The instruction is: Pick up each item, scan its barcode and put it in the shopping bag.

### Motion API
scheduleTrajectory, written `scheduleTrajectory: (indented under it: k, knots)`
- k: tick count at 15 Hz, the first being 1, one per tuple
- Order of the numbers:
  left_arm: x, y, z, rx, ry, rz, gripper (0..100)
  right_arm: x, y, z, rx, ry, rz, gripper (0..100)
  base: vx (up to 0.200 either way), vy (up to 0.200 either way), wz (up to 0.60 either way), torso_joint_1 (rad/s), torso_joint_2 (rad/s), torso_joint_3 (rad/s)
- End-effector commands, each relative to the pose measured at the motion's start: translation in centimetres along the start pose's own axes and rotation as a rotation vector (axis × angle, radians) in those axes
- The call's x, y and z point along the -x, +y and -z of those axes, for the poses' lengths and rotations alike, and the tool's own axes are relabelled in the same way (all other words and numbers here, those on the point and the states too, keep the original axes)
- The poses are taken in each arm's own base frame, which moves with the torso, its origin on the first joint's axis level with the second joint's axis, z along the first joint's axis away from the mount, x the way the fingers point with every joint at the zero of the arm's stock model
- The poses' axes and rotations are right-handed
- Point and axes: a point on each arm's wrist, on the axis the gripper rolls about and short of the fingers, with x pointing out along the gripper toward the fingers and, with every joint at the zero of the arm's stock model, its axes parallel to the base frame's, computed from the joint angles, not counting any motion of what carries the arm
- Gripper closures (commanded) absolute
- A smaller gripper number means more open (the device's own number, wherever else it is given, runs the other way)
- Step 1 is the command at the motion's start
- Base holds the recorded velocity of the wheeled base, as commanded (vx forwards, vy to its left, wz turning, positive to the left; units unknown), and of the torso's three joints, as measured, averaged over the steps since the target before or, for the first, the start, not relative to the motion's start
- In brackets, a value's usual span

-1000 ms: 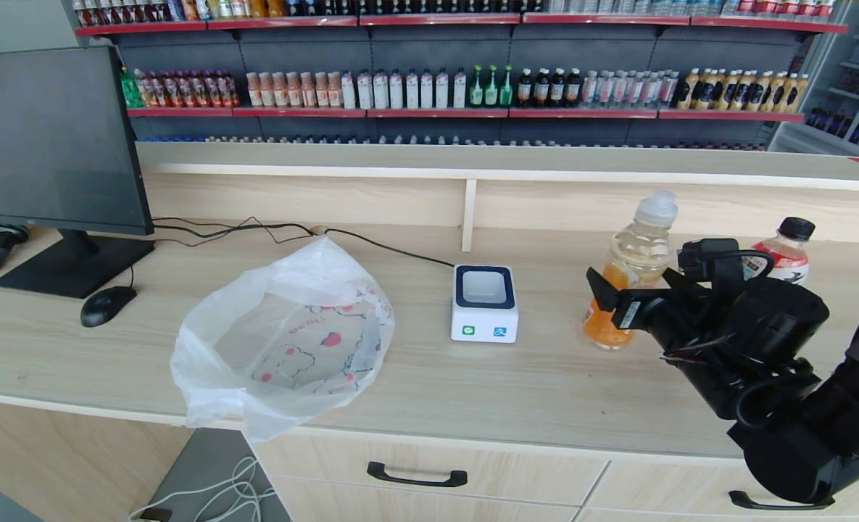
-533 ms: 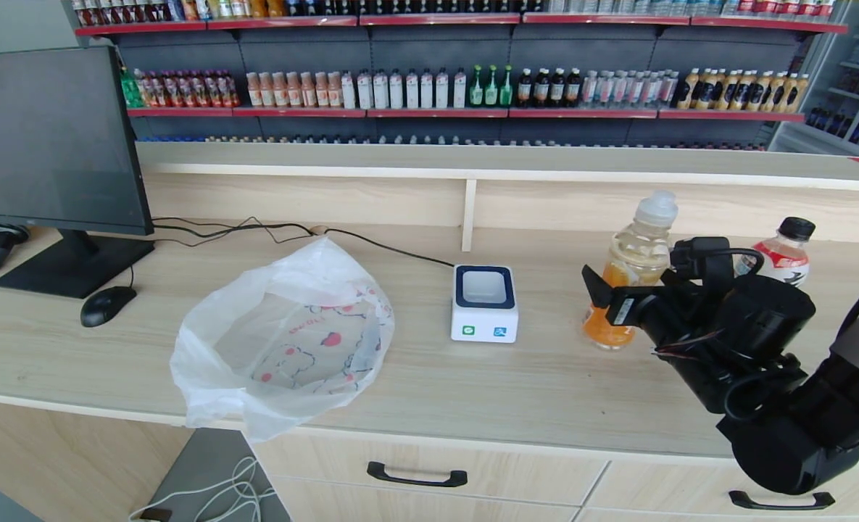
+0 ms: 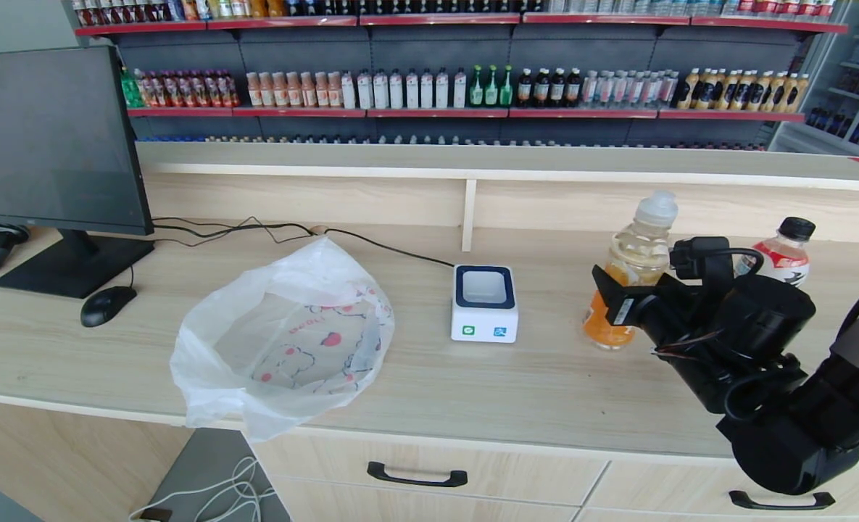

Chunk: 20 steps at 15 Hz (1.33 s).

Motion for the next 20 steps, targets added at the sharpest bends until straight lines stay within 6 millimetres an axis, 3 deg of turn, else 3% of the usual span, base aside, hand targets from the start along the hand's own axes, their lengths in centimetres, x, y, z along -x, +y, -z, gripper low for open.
scheduleTrajectory:
  k: [1,13,20]
  knots:
    - [0.0,0.0,0.0,0.001,0.000,0.000,0,0.2,0.0,-0.3,-0.004,-0.009,-0.001,100,0.000,0.000,0.00,0.000,0.00,0.000]
    - [0.0,0.0,0.0,0.001,0.000,0.000,0,0.4,-0.1,-0.5,-0.004,-0.009,-0.001,100,0.000,0.000,0.00,0.000,0.00,0.000]
    - [0.0,0.0,0.0,-0.001,0.000,0.001,0,1.5,0.4,-2.8,-0.021,-0.070,-0.023,100,0.000,0.000,0.00,0.000,0.00,0.000]
